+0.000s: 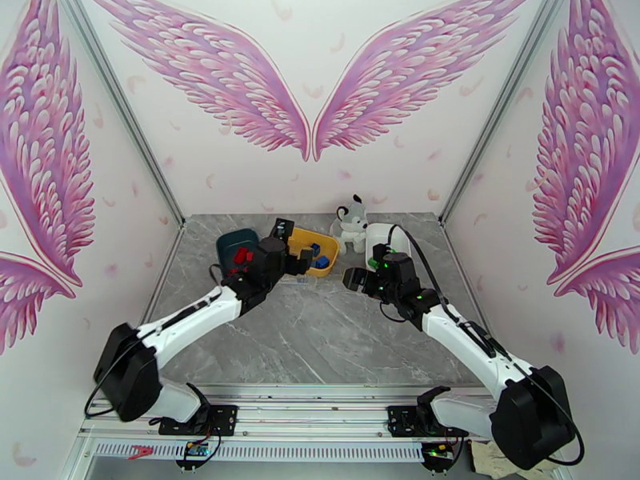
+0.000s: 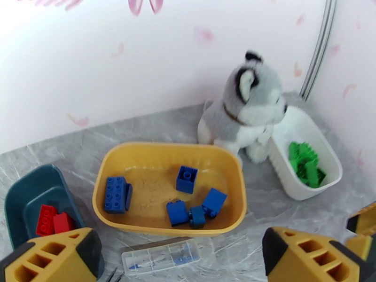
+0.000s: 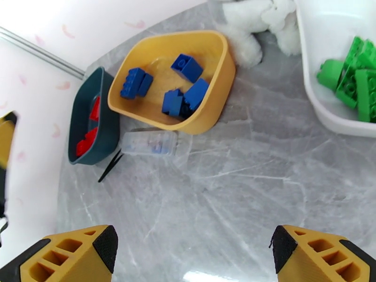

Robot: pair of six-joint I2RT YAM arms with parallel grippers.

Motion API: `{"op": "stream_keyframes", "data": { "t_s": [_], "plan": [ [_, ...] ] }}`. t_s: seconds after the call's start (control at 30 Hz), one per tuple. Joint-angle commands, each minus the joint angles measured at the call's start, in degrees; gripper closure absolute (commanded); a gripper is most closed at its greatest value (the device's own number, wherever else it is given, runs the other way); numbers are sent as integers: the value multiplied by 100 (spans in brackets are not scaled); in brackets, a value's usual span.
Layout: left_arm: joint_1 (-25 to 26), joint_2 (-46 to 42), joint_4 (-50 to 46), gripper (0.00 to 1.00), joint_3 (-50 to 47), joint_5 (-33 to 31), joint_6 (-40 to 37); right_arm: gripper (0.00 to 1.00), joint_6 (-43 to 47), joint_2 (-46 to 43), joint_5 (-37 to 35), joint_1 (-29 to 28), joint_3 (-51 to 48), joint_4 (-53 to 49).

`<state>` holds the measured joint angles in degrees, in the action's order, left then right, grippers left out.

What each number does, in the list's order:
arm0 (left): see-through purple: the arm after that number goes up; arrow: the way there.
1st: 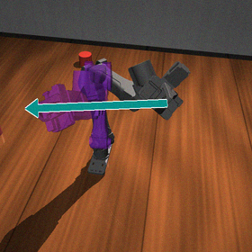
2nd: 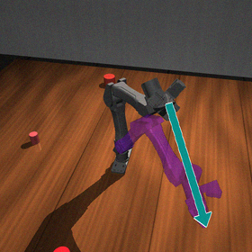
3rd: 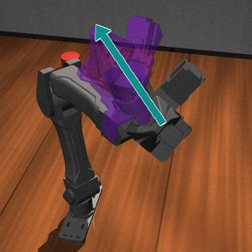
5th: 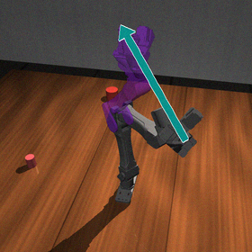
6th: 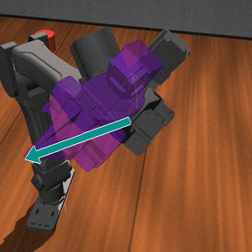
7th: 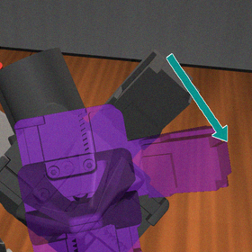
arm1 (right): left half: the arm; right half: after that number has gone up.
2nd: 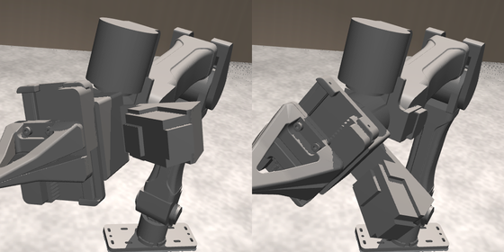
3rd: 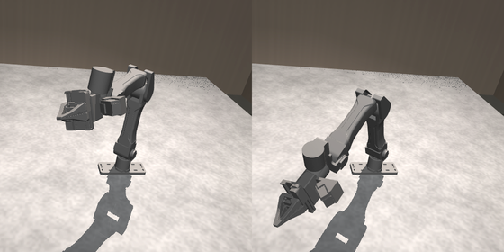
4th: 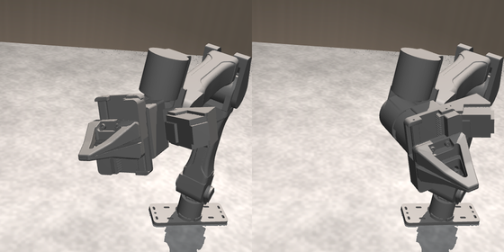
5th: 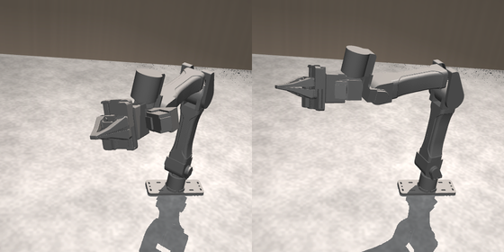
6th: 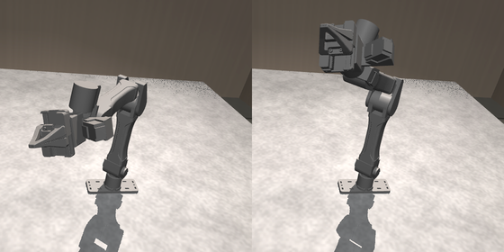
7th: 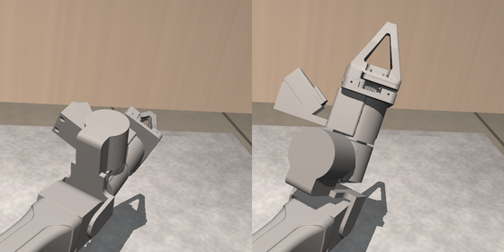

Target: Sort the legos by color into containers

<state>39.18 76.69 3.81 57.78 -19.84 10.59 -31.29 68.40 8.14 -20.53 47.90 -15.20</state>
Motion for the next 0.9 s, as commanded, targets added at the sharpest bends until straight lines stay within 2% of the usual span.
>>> {"op": "stream_keyframes", "data": {
  "t_s": [0.0,0.1,0.17,0.2,0.33,0.43,0.53,0.63,0.77,0.83,0.87],
  "plan": [
    [81,-944,786,1,-675,-697,-196,6,417,-374,-889,-80,-15,-163],
    [50,-1681,1157,1,-1161,-1229,-414,5,457,-730,-1802,-132,-17,-396],
    [36,-2001,1376,1,-1391,-1424,-899,4,502,-1057,-2159,-136,-169,-303],
    [26,-2163,1420,1,-1491,-1440,-1147,1,654,-1292,-2164,-136,-320,-66],
    [5,-2607,1127,1,-1715,-1860,-1624,1,936,-1937,-2200,-140,-847,610],
    [-99,-2769,915,1,-1859,-2201,-1654,1,791,-2328,-2873,-118,-1531,1155],
    [-333,-2782,1277,1,-2268,-2650,-1759,1,1590,-2663,-2497,-111,-2409,2450],
    [-816,-2701,1844,1,-2979,-2936,-1712,1,1925,-2424,-3107,-117,-3011,3629],
    [-1782,-2295,1942,1,-3530,-3071,-1272,1,2448,-1594,-3742,-125,-2966,4008],
    [-2105,-2006,2015,1,-3634,-3044,-1179,1,2704,-1173,-4165,-120,-2868,4218],
    [-2228,-1826,2156,1,-3686,-3016,-1144,1,2849,-1031,-4158,-110,-2797,4232]
  ]
}}
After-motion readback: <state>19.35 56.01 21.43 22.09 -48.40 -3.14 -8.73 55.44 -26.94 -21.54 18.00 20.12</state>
